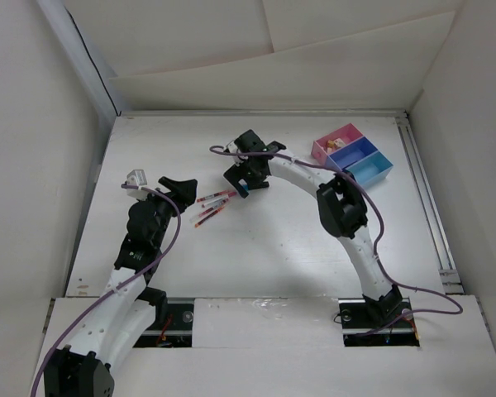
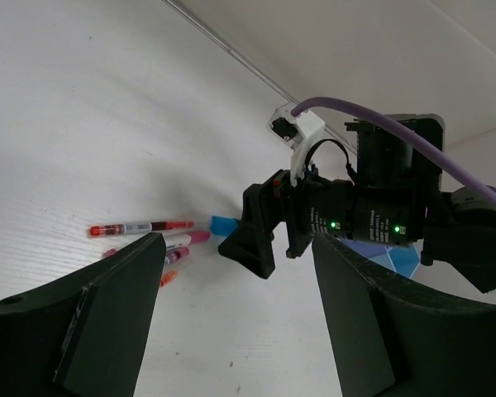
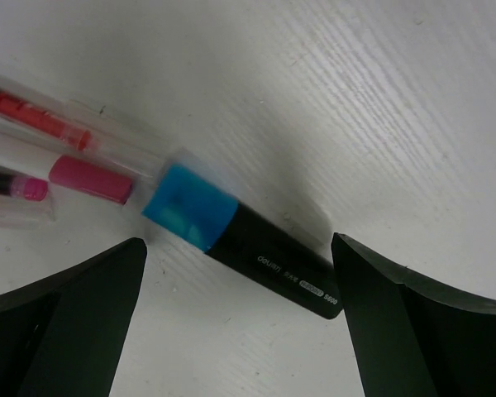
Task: Sort the stationery into containers
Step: Grab a piece of stationery with the right arm
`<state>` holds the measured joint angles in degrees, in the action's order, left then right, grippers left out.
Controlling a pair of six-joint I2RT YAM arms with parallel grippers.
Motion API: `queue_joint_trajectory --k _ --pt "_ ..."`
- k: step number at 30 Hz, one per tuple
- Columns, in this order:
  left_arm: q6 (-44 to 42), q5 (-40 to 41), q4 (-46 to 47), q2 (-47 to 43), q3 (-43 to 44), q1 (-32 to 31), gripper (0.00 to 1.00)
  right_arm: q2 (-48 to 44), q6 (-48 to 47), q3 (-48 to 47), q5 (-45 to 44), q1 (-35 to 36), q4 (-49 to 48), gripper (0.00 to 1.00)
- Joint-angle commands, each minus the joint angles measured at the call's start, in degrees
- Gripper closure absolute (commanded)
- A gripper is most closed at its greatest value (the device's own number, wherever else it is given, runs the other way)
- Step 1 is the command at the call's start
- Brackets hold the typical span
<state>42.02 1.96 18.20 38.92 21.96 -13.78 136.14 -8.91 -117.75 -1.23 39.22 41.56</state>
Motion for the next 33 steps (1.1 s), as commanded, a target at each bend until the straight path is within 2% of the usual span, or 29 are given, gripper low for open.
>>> queue_joint_trajectory --k 1,5,8,13,20,23,24,27,31,33 --pt "-0.8 0.07 2.63 -0.33 1.69 -0.11 0.31 -2.1 -1.9 -0.89 8.68 -2.21 -0.52 0.0" --pt "-0.8 0.07 2.63 -0.33 1.69 -0.11 0.31 -1.49 -1.9 -1.51 16.5 -4.23 1.85 0.08" --pt "-0.8 -0.46 3.16 -0.33 1.07 -0.11 0.31 -4.55 -1.9 4.8 17.93 -4.86 -1.55 0.09" --pt "-0.8 -1.08 3.16 -0.33 1.07 -0.11 0.31 -7.29 1.52 12.62 14.42 -4.86 -6.4 0.12" --pt "-0.8 -1.08 3.16 -0.86 1.07 -0.11 0.31 -9.57 4.69 18.61 5.2 -2.48 -12.02 0.23" --pt "-0.8 -1.08 3.16 -0.86 1.07 -0.11 0.33 -9.57 6.96 19.4 1.15 -1.08 -13.44 0.36" --pt "-0.8 -1.08 3.16 -0.86 1.07 -0.11 0.33 -9.57 7.76 20.62 0.63 -1.08 -15.35 0.44" --pt "-0.8 -1.08 3.16 -0.86 1.07 -0.11 0.33 -11.15 8.29 23.87 0.62 -0.55 -18.17 0.57" --pt "-0.8 -1.6 3.68 -0.86 1.07 -0.11 0.33 -12.91 9.35 25.81 -0.61 -0.02 -19.59 0.8" --pt "-0.8 -1.6 3.69 -0.33 1.07 -0.11 0.33 -13.7 10.57 26.34 -1.31 -0.02 -20.12 0.87"
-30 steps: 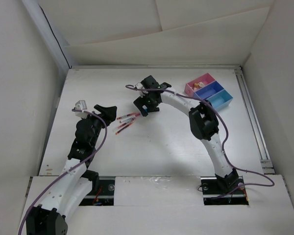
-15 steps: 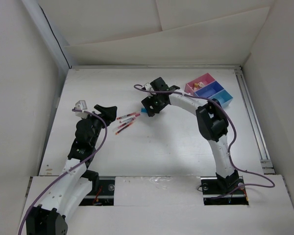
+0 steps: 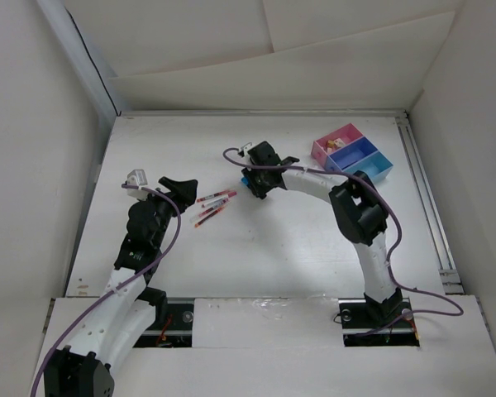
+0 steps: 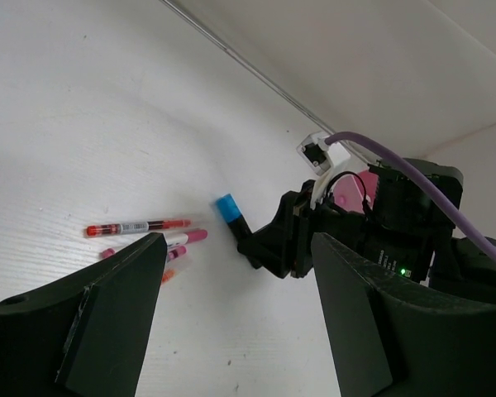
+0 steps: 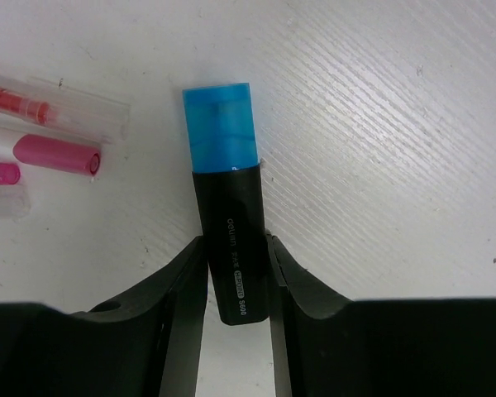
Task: Sort the stationery into containers
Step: Grab a piece of stationery with the right arm
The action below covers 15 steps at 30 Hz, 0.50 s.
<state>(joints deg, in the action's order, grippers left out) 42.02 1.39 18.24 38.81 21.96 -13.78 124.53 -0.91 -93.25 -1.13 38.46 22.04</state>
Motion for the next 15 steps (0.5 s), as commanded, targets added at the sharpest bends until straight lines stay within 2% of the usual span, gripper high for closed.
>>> queue_joint_trajectory --k 1,6,9,15 --pt "-0.8 -1.04 3.65 -0.22 1.07 -0.11 0.33 -2.62 2.58 1.85 -1.42 0.74 -0.6 0.89" --pt "-0.8 -1.56 4.17 -0.22 1.07 -0.11 0.33 -9.12 5.99 5.09 -0.9 0.13 -3.58 1.0" --pt "-0.8 -1.56 4.17 0.3 1.07 -0.11 0.33 -13.41 9.68 5.63 -0.19 -2.68 -5.33 1.0" --pt "-0.8 -2.7 4.17 1.44 1.68 -0.11 0.33 -21.51 19.96 9.74 -6.34 -10.76 -8.41 1.0"
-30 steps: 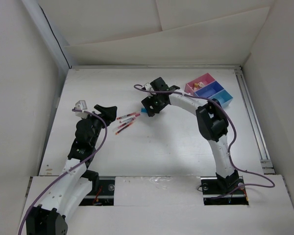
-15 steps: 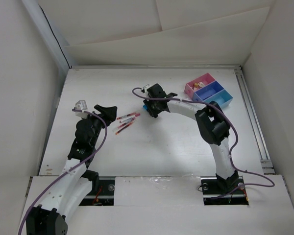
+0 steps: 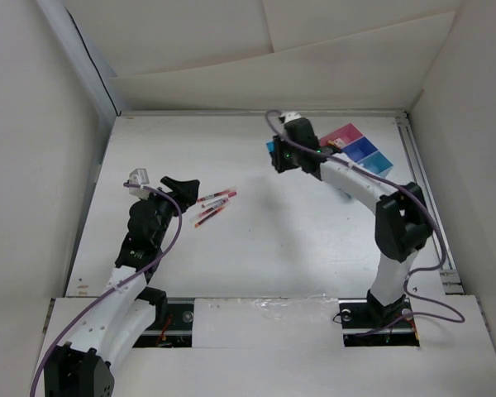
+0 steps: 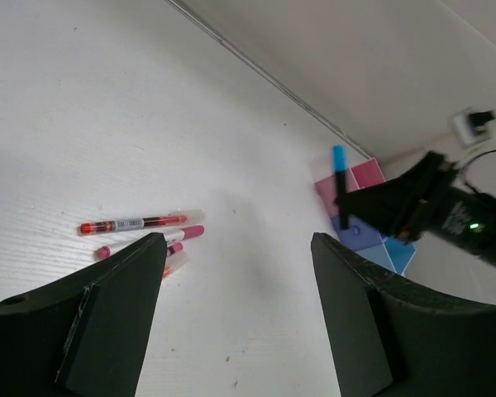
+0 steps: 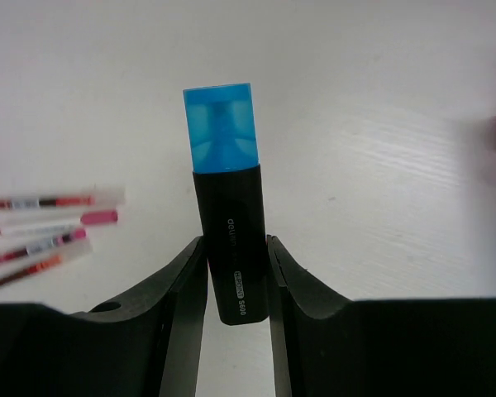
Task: Sort the stationery into containers
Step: Grab a piece of stationery with the right arm, then place the stationery into the container
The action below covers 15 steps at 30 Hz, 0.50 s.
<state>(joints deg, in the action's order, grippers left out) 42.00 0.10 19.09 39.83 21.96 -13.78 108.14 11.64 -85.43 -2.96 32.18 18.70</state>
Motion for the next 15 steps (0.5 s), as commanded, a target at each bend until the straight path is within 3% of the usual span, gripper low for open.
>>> queue_joint_trajectory --k 1,6,15 --pt "-0.78 -1.42 3.32 0.42 1.69 -0.11 0.33 -7.57 10.57 3.15 -5.21 -5.8 -6.12 1.0" --pt "-0.78 -2.11 3.32 0.95 1.78 -0.11 0.33 -13.65 20.16 10.8 -4.77 -16.86 -14.03 1.0" --pt "-0.78 -2.65 4.37 0.95 1.25 -0.11 0.34 -18.92 30.71 21.35 -5.66 -28.4 -21.33 1.0"
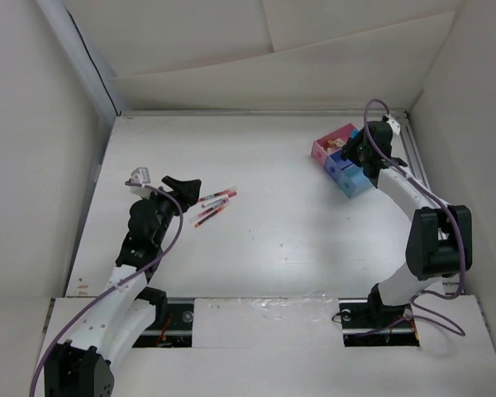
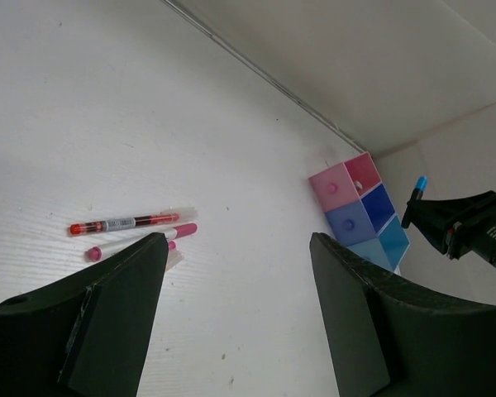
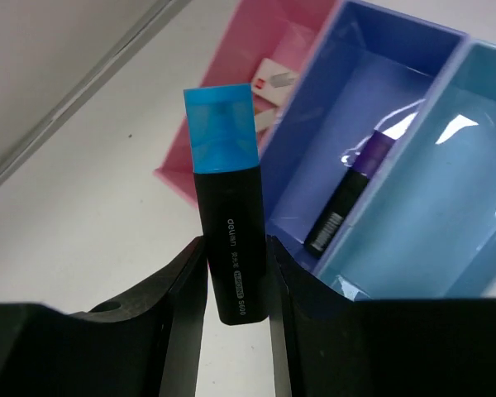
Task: Sort the stationery into containers
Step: Place the stationery into the container
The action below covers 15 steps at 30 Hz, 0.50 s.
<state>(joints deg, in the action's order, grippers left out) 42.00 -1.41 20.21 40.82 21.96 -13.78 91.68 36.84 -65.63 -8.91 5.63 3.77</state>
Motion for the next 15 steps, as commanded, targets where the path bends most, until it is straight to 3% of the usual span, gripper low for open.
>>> queue_joint_trajectory --k 1,15 --pt "-0.78 -1.14 3.26 -0.04 1.25 -0.11 0.34 -2.47 6.05 1.55 1.25 -2.54 -6.93 1.0" --pt "-0.78 -1.67 2.74 1.02 1.86 -0.11 0.34 1.13 11.49 2.61 5.65 -7.47 -10.54 0.96"
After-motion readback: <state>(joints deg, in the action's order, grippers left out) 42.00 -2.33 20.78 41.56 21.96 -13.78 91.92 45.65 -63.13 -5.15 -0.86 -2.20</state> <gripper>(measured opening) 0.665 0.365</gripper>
